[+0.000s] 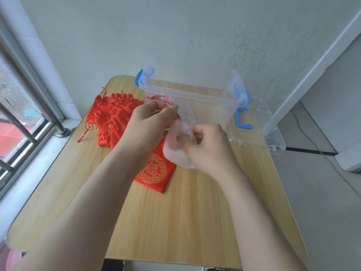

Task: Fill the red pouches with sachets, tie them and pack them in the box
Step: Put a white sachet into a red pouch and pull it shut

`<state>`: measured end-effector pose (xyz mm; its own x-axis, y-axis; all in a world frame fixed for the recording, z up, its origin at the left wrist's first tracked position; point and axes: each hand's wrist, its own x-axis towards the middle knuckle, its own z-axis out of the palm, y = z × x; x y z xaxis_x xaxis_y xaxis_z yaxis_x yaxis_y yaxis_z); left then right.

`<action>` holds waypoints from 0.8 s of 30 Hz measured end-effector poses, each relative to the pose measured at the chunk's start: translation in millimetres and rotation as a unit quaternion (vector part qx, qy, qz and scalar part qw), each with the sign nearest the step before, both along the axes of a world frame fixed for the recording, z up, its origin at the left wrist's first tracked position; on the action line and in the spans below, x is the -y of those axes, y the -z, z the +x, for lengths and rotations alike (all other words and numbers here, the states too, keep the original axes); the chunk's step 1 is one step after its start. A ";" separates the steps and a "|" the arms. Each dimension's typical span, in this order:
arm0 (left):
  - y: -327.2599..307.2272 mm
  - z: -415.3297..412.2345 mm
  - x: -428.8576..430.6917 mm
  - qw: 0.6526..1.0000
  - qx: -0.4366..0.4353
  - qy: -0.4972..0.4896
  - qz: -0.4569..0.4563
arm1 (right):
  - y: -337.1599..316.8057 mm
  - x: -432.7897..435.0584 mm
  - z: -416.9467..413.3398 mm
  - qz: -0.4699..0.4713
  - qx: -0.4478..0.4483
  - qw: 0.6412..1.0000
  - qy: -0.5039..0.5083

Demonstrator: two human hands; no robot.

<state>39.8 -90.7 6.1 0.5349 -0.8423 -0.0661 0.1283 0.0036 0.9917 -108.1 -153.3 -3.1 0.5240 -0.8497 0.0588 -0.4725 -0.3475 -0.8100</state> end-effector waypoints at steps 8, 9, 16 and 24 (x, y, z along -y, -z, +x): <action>3.7 17.9 -6.4 0.979 0.145 -0.133 0.056 | -19.5 -5.3 25.9 -0.050 0.253 0.956 0.143; 3.9 18.9 -7.4 0.978 0.150 -0.130 0.064 | -27.4 -6.1 28.3 -0.048 0.286 0.946 0.148; 9.2 21.0 -9.8 0.952 0.272 -0.079 0.119 | -55.8 24.3 60.7 -0.154 0.262 0.939 0.161; 26.8 14.2 -8.2 0.897 0.428 -0.012 0.111 | -66.6 64.1 82.3 -0.225 -0.063 0.946 0.226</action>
<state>54.1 -82.5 -20.8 0.4874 -0.8466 0.2139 -0.6785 -0.2129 0.7031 -25.8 -217.4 63.5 0.1401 -0.8920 0.4298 -0.7375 -0.3836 -0.5558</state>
